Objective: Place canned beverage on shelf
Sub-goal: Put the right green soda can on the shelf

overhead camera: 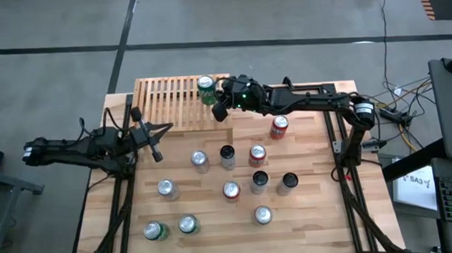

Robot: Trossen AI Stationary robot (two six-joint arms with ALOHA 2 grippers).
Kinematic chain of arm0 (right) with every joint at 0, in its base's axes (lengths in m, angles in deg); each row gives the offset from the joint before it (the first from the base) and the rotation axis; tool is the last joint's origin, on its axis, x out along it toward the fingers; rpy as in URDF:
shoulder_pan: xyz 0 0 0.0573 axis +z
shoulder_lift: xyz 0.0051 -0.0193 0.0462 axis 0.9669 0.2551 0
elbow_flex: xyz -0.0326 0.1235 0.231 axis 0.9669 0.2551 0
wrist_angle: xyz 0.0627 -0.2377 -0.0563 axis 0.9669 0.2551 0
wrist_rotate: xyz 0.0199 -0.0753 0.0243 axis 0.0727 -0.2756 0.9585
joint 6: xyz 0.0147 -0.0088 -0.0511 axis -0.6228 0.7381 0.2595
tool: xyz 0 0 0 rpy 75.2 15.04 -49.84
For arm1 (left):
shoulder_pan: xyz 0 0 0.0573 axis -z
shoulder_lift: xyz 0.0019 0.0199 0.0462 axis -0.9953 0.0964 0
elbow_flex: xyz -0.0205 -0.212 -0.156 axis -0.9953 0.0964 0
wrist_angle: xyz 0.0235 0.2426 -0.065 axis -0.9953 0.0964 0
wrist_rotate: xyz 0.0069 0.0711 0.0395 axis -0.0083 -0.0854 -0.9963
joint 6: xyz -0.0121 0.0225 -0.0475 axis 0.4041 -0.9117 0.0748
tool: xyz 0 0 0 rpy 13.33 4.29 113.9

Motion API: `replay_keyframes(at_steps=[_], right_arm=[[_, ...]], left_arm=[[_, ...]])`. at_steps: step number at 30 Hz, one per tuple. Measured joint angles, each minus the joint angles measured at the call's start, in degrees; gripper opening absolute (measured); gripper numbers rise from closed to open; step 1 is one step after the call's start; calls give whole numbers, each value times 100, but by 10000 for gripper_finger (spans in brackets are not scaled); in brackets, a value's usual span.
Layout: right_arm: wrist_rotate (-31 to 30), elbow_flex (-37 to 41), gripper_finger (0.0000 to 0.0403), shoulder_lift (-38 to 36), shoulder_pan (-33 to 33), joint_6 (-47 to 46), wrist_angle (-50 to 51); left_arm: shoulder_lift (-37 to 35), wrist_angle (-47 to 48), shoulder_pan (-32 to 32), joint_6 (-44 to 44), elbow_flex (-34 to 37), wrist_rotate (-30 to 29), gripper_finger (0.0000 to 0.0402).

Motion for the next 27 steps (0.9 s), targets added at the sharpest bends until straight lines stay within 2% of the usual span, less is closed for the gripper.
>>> replay_keyframes(at_steps=[7, 15, 20, 27], right_arm=[[-19, 0, 9, 4, -228, 224, -274], [-14, 0, 9, 5, -233, 13, 110], [-487, 28, 9, 13, -276, -141, 367], [-514, 28, 9, 13, -324, -119, -22]], left_arm=[[0, -35, 0, 0, 0, 0, 0], [0, -37, 0, 0, 1, 0, 0], [0, -35, 0, 0, 0, 0, 0], [0, -35, 2, 0, 0, 0, 0]])
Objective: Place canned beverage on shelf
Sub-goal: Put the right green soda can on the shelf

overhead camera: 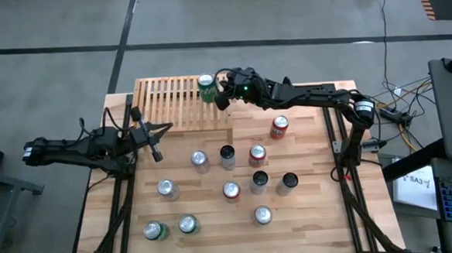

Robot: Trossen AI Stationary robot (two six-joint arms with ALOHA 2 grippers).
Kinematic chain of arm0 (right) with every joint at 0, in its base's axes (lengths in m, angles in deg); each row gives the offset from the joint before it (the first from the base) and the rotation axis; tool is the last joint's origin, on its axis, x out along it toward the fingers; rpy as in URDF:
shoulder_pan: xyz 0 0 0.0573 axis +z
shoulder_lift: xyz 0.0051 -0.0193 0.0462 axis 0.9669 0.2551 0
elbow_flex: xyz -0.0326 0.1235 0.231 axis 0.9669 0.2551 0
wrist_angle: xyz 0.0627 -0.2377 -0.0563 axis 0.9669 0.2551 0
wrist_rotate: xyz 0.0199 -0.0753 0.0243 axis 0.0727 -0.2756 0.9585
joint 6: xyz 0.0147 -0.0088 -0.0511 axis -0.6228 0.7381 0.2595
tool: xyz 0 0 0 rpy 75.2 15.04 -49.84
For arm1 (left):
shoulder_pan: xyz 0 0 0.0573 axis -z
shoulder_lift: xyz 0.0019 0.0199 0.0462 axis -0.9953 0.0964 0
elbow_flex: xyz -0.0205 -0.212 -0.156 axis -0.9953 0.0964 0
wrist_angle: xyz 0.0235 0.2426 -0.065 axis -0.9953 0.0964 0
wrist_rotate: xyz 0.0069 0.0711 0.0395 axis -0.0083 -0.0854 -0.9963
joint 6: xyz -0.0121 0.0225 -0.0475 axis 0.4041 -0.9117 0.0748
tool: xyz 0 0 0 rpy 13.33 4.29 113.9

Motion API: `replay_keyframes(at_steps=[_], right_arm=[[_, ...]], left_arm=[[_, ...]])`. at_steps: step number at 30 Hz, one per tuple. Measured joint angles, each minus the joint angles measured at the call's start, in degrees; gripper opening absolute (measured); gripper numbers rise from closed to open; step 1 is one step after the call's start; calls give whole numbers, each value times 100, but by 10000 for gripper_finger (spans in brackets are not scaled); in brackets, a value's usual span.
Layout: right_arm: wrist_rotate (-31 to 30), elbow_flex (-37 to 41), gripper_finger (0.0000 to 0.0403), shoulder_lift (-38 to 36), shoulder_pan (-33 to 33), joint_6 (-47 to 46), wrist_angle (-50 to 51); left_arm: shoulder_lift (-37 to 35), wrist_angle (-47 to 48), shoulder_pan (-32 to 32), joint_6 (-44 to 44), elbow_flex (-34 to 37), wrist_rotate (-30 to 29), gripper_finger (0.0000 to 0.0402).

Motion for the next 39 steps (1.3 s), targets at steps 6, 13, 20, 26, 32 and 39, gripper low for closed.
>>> replay_keyframes(at_steps=[6, 13, 20, 26, 32, 39], right_arm=[[41, 2, 9, 0, -2, 44, -211], [70, 4, 9, 0, 4, 110, -344], [72, 63, 9, 0, 4, 90, -340], [63, 238, 9, 0, 4, 88, -458], [63, 291, 9, 0, 4, 87, -665], [68, 291, 9, 108, 4, 86, -913]], left_arm=[[0, 0, -1, 0, 0, 0, 0], [0, -2, -1, -2, 0, 0, 0], [0, -2, -1, -4, 1, 0, 0], [0, -4, 0, -4, 0, 0, 0], [0, -4, 0, -4, 0, 0, 0], [2, -7, -2, -7, 0, 0, 0]])
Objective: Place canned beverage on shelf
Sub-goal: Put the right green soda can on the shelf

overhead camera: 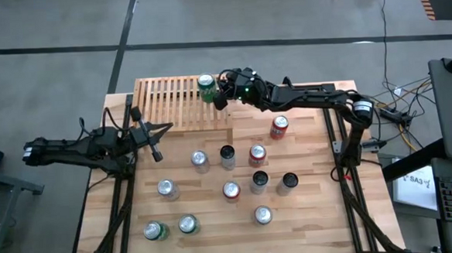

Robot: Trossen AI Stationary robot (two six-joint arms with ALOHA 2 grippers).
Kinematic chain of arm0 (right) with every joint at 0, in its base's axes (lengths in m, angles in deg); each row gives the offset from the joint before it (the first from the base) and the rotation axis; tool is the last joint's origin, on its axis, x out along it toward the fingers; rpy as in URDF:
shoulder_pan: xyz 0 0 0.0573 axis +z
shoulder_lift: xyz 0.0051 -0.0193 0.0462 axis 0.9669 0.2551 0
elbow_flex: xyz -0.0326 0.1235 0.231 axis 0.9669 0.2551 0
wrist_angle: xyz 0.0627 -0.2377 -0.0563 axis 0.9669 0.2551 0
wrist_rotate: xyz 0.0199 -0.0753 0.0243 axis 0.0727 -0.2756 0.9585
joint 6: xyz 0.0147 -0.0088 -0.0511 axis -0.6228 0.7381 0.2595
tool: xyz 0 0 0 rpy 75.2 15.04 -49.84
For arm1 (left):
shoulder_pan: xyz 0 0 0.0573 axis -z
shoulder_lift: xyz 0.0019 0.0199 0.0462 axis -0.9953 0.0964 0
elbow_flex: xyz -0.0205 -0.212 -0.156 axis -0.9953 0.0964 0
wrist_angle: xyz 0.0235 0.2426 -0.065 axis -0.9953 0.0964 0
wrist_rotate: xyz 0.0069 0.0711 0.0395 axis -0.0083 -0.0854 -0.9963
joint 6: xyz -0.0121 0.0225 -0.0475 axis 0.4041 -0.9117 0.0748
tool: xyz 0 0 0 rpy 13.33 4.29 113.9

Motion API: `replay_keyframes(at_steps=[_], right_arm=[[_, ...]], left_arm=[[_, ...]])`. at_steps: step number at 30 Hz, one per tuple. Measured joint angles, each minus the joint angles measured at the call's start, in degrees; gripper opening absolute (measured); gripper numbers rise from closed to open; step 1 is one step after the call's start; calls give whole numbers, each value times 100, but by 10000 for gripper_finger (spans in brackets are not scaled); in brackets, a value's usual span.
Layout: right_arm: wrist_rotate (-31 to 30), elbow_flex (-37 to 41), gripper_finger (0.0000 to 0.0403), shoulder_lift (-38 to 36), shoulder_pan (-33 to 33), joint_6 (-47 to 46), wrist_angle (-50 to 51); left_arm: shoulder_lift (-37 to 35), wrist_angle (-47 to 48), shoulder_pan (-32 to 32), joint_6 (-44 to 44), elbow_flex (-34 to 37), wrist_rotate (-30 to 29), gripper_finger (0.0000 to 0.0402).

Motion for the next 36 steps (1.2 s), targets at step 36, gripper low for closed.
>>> replay_keyframes(at_steps=[36], right_arm=[[41, -90, 9, 353, 79, -127, -80]], left_arm=[[1, 2, -1, -20, 0, 1, 0]])
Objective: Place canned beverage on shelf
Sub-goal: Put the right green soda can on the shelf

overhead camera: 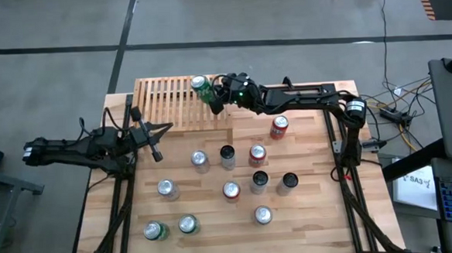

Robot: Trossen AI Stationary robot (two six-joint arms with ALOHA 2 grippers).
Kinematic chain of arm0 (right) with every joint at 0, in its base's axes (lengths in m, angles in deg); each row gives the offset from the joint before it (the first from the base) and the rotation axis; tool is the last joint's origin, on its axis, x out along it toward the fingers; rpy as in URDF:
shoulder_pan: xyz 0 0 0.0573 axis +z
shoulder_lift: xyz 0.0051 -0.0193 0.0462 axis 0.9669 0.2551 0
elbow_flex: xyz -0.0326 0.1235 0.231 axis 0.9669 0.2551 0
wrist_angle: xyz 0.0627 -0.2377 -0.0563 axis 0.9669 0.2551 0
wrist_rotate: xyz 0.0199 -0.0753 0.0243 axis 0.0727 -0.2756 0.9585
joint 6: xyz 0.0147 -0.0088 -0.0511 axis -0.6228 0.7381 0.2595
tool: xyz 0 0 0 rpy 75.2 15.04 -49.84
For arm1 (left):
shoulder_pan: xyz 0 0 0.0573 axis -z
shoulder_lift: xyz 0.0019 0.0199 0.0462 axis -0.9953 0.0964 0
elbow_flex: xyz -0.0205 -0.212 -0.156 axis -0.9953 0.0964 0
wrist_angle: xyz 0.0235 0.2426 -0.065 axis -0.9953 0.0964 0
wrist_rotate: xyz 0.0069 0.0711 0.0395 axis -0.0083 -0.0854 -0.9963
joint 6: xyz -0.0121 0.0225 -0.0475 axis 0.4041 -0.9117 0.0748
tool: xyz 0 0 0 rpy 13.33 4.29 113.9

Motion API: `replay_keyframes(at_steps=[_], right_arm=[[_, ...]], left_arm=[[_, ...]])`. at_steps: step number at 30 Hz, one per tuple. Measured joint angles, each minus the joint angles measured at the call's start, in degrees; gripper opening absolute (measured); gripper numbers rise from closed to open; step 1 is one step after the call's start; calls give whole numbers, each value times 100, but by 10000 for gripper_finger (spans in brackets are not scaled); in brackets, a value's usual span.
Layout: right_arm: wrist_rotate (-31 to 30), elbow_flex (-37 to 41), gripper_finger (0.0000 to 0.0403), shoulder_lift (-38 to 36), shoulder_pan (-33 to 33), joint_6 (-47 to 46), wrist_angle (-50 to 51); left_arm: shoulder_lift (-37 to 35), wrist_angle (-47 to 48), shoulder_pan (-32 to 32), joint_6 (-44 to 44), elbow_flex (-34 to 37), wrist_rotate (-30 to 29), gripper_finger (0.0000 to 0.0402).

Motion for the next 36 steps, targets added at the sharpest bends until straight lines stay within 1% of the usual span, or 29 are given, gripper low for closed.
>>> replay_keyframes(at_steps=[5, 17, 22, 26, 29, 33, 36], right_arm=[[-52, 0, 9, 0, -2, 11, 267], [-74, -2, 9, -2, -2, -46, 498], [-354, -2, 9, -7, 0, -117, 694], [-446, -2, 9, -7, -2, -136, 688], [-647, -2, 9, -9, 0, -140, 686], [-956, -2, 9, -9, 20, -289, 609], [-960, -2, 9, -9, 24, -336, 408]], left_arm=[[0, 0, 1, 2, 0, 0, 0], [75, 1, 2, 24, 0, 1, 0], [80, 1, 2, 24, 0, 1, 0], [90, 2, 1, 24, 0, 1, 0], [90, 2, 0, 24, 0, 1, 0], [90, 4, 0, 24, 0, 1, 0], [90, 4, 2, 24, 0, 1, 0]])
